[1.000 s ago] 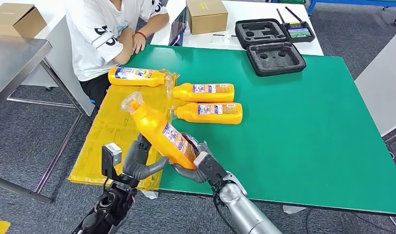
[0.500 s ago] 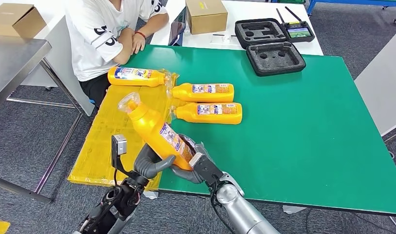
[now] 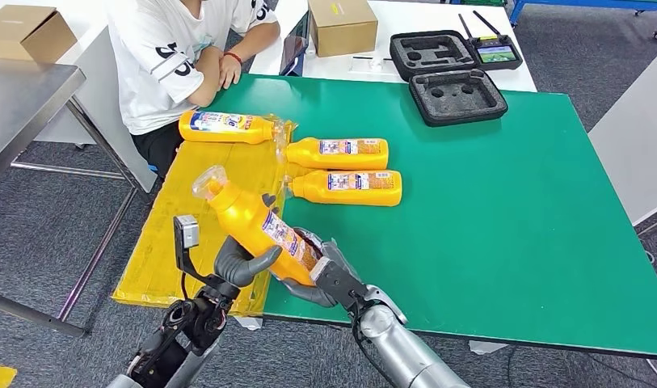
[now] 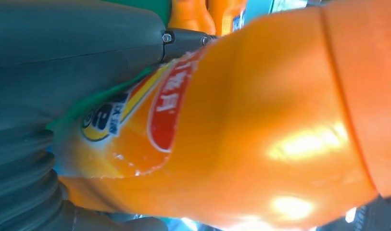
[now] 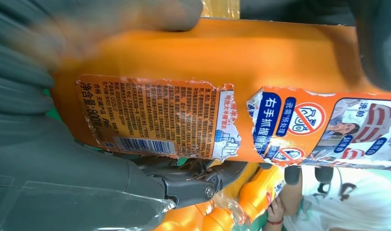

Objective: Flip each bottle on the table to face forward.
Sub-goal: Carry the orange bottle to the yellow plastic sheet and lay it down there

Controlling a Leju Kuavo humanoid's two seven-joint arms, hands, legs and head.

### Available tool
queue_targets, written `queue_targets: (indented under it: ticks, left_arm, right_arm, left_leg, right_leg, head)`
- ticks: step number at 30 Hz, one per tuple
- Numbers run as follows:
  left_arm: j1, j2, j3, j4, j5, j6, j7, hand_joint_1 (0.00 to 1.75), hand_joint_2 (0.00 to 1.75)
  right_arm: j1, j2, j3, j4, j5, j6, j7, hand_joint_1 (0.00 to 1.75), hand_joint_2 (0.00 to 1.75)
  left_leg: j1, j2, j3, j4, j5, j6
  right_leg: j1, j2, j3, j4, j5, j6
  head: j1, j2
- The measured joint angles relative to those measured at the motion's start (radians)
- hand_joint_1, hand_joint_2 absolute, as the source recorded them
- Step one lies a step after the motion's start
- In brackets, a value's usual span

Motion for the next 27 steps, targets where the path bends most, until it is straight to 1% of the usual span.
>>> queue_targets:
  ticks: [3,8,9,12,13,18,19,21,22,23,25,26,27]
  left_arm:
    - [-0.001,0.002,-0.001,0.006,-0.053,0.028,-0.011,0.49,1.75]
    - [-0.001,0.003,-0.002,0.015,-0.067,0.022,-0.006,0.49,1.75]
    - [-0.001,0.003,-0.002,0.017,-0.067,0.022,-0.006,0.74,1.75]
    - [-0.001,0.003,-0.002,0.019,-0.067,0.021,-0.005,1.68,1.75]
    - [-0.001,0.003,-0.002,0.02,-0.064,0.018,-0.004,1.74,1.75]
    - [-0.003,0.003,-0.001,0.028,-0.045,-0.01,0.011,1.75,1.75]
    - [-0.003,0.003,-0.001,0.028,-0.041,-0.015,0.011,1.75,1.75]
    - [-0.003,0.003,-0.001,0.029,-0.029,-0.026,0.014,1.75,1.75]
    - [-0.003,0.004,0.0,0.03,-0.022,-0.032,0.017,1.75,1.75]
    - [-0.003,0.004,0.0,0.031,-0.016,-0.037,0.02,1.75,1.75]
    - [-0.004,0.004,0.001,0.034,-0.008,-0.045,0.026,1.75,1.75]
    - [-0.005,0.005,0.001,0.035,-0.006,-0.048,0.028,1.75,1.75]
    - [-0.005,0.005,0.001,0.035,-0.006,-0.05,0.029,1.75,1.75]
  right_arm:
    - [-0.007,0.001,0.0,0.013,0.007,0.007,0.0,1.75,1.75]
    - [-0.015,0.002,0.0,0.032,0.014,0.012,0.0,1.75,1.75]
    - [-0.016,0.002,0.0,0.035,0.014,0.012,0.0,1.75,1.75]
    - [-0.018,0.003,0.0,0.041,0.015,0.012,0.0,1.75,1.75]
    - [-0.019,0.003,0.0,0.043,0.016,0.012,0.0,1.75,1.75]
    - [-0.02,0.007,0.0,0.054,0.021,0.007,-0.001,1.74,1.75]
    - [-0.021,0.008,0.0,0.055,0.022,0.003,-0.001,1.7,1.75]
    - [-0.021,0.009,0.0,0.059,0.027,-0.006,-0.002,1.56,1.75]
    - [-0.022,0.01,0.0,0.06,0.031,-0.011,-0.002,1.33,1.75]
    - [-0.022,0.01,0.0,0.061,0.037,-0.018,-0.002,0.93,1.75]
    - [-0.022,0.01,0.0,0.063,0.055,-0.039,0.003,0.21,1.75]
    - [-0.023,0.011,0.001,0.064,0.068,-0.055,0.009,0.0,1.75]
    - [-0.023,0.012,0.002,0.065,0.08,-0.072,0.016,0.0,1.31]
  left_leg:
    - [0.0,0.0,0.0,0.0,0.0,0.0]
    - [0.0,0.0,0.0,0.0,0.0,0.0]
    - [0.0,0.0,0.0,0.0,0.0,0.0]
    - [0.0,0.0,0.0,0.0,0.0,0.0]
    - [0.0,0.0,0.0,0.0,0.0,0.0]
    - [0.0,0.0,0.0,0.0,0.0,0.0]
    - [0.0,0.0,0.0,0.0,0.0,0.0]
    - [0.0,0.0,0.0,0.0,0.0,0.0]
    - [0.0,0.0,0.0,0.0,0.0,0.0]
    - [0.0,0.0,0.0,0.0,0.0,0.0]
    - [0.0,0.0,0.0,0.0,0.0,0.0]
    - [0.0,0.0,0.0,0.0,0.0,0.0]
    - [0.0,0.0,0.0,0.0,0.0,0.0]
  right_leg:
    - [0.0,0.0,0.0,0.0,0.0,0.0]
    - [0.0,0.0,0.0,0.0,0.0,0.0]
    - [0.0,0.0,0.0,0.0,0.0,0.0]
    - [0.0,0.0,0.0,0.0,0.0,0.0]
    - [0.0,0.0,0.0,0.0,0.0,0.0]
    - [0.0,0.0,0.0,0.0,0.0,0.0]
    - [0.0,0.0,0.0,0.0,0.0,0.0]
    - [0.0,0.0,0.0,0.0,0.0,0.0]
    - [0.0,0.0,0.0,0.0,0.0,0.0]
    - [0.0,0.0,0.0,0.0,0.0,0.0]
    - [0.0,0.0,0.0,0.0,0.0,0.0]
    - [0.0,0.0,0.0,0.0,0.0,0.0]
    - [0.0,0.0,0.0,0.0,0.0,0.0]
  head:
    - [0.0,0.0]
    - [0.0,0.0]
    - [0.0,0.0]
    - [0.0,0.0]
    - [0.0,0.0]
    - [0.0,0.0]
    - [0.0,0.0]
    - [0.0,0.0]
    - [0.0,0.0]
    - [0.0,0.0]
    - [0.0,0.0]
    - [0.0,0.0]
    - [0.0,0.0]
